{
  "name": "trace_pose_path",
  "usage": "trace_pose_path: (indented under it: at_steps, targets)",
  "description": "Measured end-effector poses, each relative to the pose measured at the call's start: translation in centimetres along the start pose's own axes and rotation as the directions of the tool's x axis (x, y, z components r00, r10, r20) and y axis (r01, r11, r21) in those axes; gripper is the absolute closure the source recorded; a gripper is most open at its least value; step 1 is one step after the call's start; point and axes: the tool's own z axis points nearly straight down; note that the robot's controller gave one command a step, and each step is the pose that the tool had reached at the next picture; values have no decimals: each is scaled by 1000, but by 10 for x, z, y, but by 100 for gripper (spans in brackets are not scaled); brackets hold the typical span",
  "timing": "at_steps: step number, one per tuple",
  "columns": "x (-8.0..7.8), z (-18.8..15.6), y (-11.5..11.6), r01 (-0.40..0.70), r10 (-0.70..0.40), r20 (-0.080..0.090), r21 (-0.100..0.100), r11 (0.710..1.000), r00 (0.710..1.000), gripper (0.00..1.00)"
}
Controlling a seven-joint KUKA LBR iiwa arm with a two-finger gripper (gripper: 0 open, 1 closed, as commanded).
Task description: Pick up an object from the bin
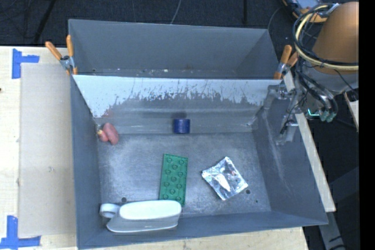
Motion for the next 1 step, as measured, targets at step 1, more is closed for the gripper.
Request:
trace_pose_path:
  at_steps: [1]
  targets:
    - [72, 153, 55, -167, 167, -3, -1, 986, 986, 0]
